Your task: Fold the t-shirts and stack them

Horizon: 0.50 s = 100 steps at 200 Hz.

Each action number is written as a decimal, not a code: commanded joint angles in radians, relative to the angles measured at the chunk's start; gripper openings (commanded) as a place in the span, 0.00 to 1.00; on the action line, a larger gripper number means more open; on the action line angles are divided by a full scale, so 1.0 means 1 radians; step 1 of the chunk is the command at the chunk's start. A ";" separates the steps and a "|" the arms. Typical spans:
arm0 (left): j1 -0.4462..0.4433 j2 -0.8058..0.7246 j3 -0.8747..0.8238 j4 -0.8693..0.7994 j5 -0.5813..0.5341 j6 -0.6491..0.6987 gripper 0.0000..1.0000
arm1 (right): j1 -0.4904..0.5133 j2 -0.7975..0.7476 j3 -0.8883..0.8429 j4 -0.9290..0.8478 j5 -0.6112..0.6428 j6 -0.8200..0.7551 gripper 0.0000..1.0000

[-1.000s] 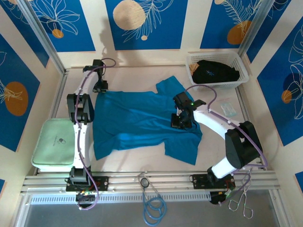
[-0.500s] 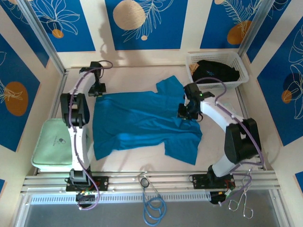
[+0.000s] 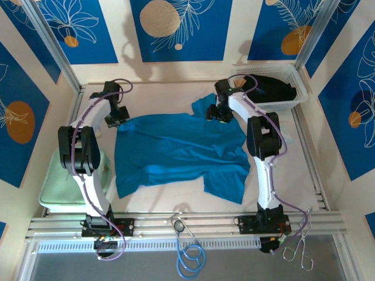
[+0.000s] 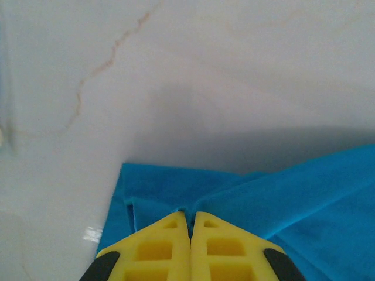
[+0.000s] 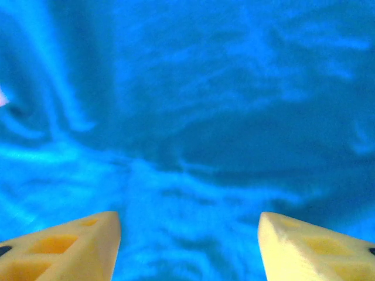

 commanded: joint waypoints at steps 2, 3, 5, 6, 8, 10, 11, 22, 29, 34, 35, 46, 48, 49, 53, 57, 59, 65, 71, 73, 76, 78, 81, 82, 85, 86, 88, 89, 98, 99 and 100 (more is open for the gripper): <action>-0.014 -0.028 -0.040 0.054 0.070 -0.029 0.00 | -0.005 0.065 0.088 -0.125 0.054 0.010 0.56; -0.015 -0.029 -0.041 0.055 0.070 -0.029 0.00 | -0.005 0.068 0.089 -0.125 0.054 0.010 0.56; -0.016 -0.031 -0.046 0.057 0.072 -0.030 0.00 | -0.005 0.072 0.092 -0.127 0.053 0.012 0.55; -0.015 -0.032 -0.049 0.058 0.073 -0.030 0.00 | -0.005 0.075 0.093 -0.126 0.054 0.013 0.54; -0.017 -0.035 -0.053 0.060 0.072 -0.031 0.00 | -0.005 0.078 0.095 -0.126 0.054 0.014 0.54; -0.018 -0.037 -0.056 0.062 0.072 -0.031 0.00 | -0.005 0.081 0.096 -0.126 0.053 0.016 0.53; -0.019 -0.038 -0.060 0.063 0.072 -0.031 0.00 | -0.005 0.083 0.097 -0.125 0.052 0.017 0.53; -0.023 -0.053 -0.086 0.076 0.075 -0.035 0.00 | -0.003 0.100 0.101 -0.127 0.042 0.029 0.46; -0.026 -0.062 -0.102 0.084 0.078 -0.039 0.00 | -0.001 0.111 0.102 -0.129 0.035 0.035 0.38; -0.028 -0.068 -0.113 0.089 0.082 -0.042 0.00 | 0.000 0.114 0.101 -0.131 0.030 0.037 0.31; -0.028 -0.069 -0.116 0.091 0.082 -0.043 0.00 | 0.000 0.114 0.101 -0.131 0.029 0.038 0.29; -0.032 -0.084 -0.141 0.103 0.090 -0.047 0.00 | 0.007 0.113 0.088 -0.130 0.009 0.046 0.06; -0.033 -0.087 -0.145 0.105 0.092 -0.049 0.00 | 0.007 0.112 0.087 -0.129 0.007 0.047 0.04; -0.034 -0.088 -0.148 0.106 0.092 -0.050 0.00 | 0.008 0.111 0.086 -0.128 0.005 0.047 0.03; -0.035 -0.095 -0.158 0.108 0.091 -0.051 0.00 | 0.009 0.106 0.075 -0.124 -0.004 0.049 0.00; -0.037 -0.101 -0.167 0.111 0.092 -0.054 0.00 | 0.015 0.095 0.060 -0.117 -0.012 0.052 0.00; -0.038 -0.103 -0.171 0.113 0.091 -0.055 0.00 | 0.018 0.091 0.053 -0.113 -0.014 0.053 0.00; -0.040 -0.115 -0.188 0.117 0.089 -0.058 0.00 | 0.025 0.071 0.026 -0.098 -0.018 0.058 0.00; -0.041 -0.126 -0.205 0.125 0.089 -0.061 0.00 | 0.035 0.049 -0.004 -0.084 -0.018 0.062 0.00; -0.041 -0.130 -0.211 0.126 0.088 -0.063 0.00 | 0.036 0.044 -0.009 -0.082 -0.018 0.063 0.00; -0.043 -0.136 -0.219 0.130 0.087 -0.066 0.00 | 0.043 0.028 -0.027 -0.073 -0.019 0.067 0.00; -0.042 -0.140 -0.225 0.132 0.087 -0.067 0.00 | 0.047 0.020 -0.036 -0.068 -0.020 0.069 0.00; -0.043 -0.147 -0.234 0.135 0.087 -0.068 0.00 | 0.052 0.008 -0.050 -0.062 -0.021 0.072 0.00; -0.043 -0.148 -0.237 0.136 0.087 -0.069 0.00 | 0.054 0.003 -0.055 -0.060 -0.021 0.074 0.00; -0.043 -0.154 -0.246 0.140 0.087 -0.071 0.00 | 0.058 -0.006 -0.065 -0.056 -0.021 0.077 0.00; -0.043 -0.156 -0.248 0.142 0.087 -0.071 0.00 | 0.060 -0.010 -0.069 -0.054 -0.021 0.077 0.00; -0.043 -0.160 -0.252 0.144 0.087 -0.073 0.00 | 0.062 -0.019 -0.077 -0.050 -0.021 0.080 0.00; -0.043 -0.162 -0.254 0.144 0.087 -0.074 0.00 | 0.067 -0.027 -0.088 -0.046 -0.020 0.083 0.00; -0.043 -0.179 -0.275 0.150 0.082 -0.078 0.00 | 0.084 -0.065 -0.129 -0.027 -0.018 0.095 0.00; -0.043 -0.181 -0.277 0.150 0.082 -0.079 0.00 | 0.087 -0.070 -0.133 -0.025 -0.017 0.097 0.00; -0.043 -0.182 -0.279 0.152 0.081 -0.079 0.00 | 0.089 -0.075 -0.138 -0.023 -0.017 0.098 0.00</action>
